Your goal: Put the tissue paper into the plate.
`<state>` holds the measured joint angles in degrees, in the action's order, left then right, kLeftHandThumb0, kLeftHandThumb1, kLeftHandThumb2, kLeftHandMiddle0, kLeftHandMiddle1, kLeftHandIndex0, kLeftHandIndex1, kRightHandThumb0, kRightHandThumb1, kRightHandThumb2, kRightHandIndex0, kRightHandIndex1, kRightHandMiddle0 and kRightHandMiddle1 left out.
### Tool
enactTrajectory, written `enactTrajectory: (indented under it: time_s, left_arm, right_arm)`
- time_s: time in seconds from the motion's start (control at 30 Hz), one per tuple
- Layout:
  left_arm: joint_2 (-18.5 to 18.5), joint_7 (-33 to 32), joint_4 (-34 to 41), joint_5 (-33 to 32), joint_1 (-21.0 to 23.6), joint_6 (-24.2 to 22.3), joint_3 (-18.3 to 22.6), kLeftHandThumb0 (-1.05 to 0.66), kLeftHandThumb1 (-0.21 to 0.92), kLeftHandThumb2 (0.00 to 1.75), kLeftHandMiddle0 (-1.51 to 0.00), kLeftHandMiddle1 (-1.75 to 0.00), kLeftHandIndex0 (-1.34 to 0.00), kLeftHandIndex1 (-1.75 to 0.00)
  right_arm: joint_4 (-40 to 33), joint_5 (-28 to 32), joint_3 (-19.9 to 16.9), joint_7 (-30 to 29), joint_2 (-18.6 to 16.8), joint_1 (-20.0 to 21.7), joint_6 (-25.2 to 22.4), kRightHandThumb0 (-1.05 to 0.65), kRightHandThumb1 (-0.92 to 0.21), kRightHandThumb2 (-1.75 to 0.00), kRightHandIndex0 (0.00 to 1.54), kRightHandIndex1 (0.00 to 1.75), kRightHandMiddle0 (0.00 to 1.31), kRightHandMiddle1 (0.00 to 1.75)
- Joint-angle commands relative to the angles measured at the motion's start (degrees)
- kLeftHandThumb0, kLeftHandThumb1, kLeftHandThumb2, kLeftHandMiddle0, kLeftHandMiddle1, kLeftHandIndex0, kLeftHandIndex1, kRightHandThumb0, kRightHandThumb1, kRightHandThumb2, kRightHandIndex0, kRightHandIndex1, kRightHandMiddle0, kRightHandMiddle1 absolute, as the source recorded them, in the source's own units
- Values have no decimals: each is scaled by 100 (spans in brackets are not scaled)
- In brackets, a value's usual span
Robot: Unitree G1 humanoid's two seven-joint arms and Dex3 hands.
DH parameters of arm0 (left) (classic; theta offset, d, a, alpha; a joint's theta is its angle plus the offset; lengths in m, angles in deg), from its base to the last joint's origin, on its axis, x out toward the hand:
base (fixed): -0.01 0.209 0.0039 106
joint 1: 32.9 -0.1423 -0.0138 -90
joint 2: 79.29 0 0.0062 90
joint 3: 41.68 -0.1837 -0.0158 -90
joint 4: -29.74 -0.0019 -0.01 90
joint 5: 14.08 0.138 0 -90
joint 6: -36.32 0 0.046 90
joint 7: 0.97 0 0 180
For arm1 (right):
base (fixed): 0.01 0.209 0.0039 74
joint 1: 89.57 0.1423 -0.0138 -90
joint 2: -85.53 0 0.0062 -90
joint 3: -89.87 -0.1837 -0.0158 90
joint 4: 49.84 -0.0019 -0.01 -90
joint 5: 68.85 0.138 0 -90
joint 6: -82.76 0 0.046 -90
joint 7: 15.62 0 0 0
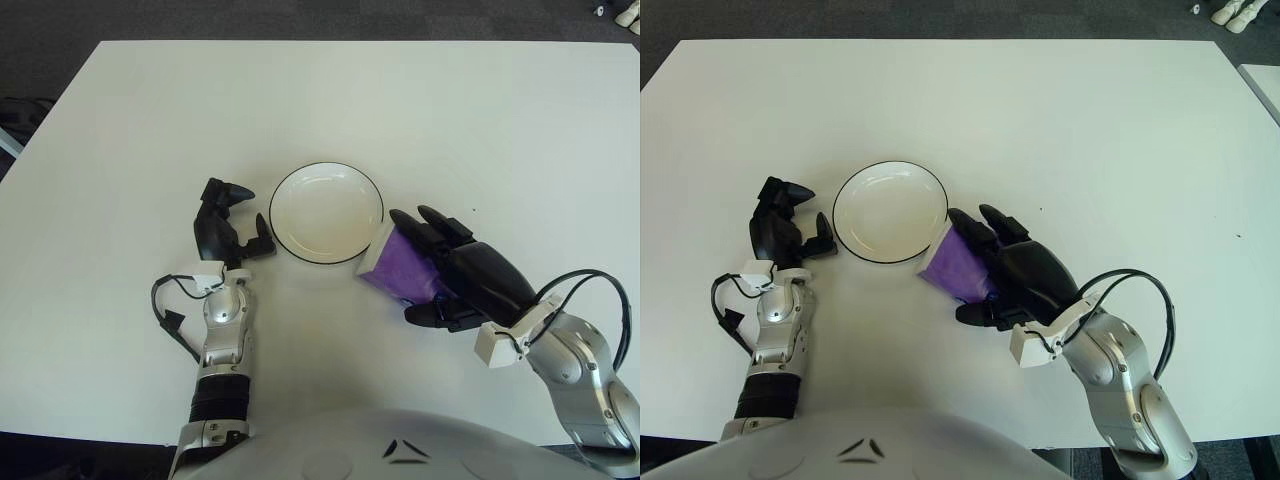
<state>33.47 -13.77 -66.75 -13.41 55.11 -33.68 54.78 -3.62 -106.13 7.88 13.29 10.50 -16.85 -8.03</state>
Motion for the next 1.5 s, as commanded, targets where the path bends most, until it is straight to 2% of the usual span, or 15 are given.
enactTrajectory:
  time_s: [0.0, 0.33, 0.63, 0.87, 1.2, 1.47]
  left_arm:
    - [60, 38, -252, -68, -448, -256, 8, -1, -3, 172, -86, -175, -65, -174]
    - [93, 49, -113, -88, -537, -274, -33, -1, 0, 169, -83, -175, -63, -175]
    - [106, 50, -26, -127, -577, -377, -15, -1, 1, 168, -82, -175, -62, -175]
    - [130, -41, 24, -65, -583, -460, -10, -1, 2, 166, -82, -175, -62, -174]
    - [164, -86, 114, -113, -609, -515, -13, -1, 0, 167, -84, -175, -65, -170]
    - [110, 51, 113, -228, -642, -444, -22, -1, 2, 167, -82, -175, -62, -174]
  right_arm:
    - [-180, 93, -47, 425, 120, -24, -246, -105, -92, -61, 0, 0, 0, 0]
    - [-295, 141, 30, 1146, 168, 268, -779, -105, -92, -62, 0, 0, 0, 0]
    - [-279, 130, 221, 1656, 46, 510, -1540, -105, -92, -42, 0, 0, 0, 0]
    - [-291, 114, 391, 1945, -18, 701, -2193, -105, -91, -35, 0, 0, 0, 0]
    - [-256, -234, 699, 1971, 2, 952, -2698, -105, -91, -33, 0, 0, 0, 0]
    - [71, -392, 795, 1470, -96, 889, -2616, -105, -88, -30, 0, 0, 0, 0]
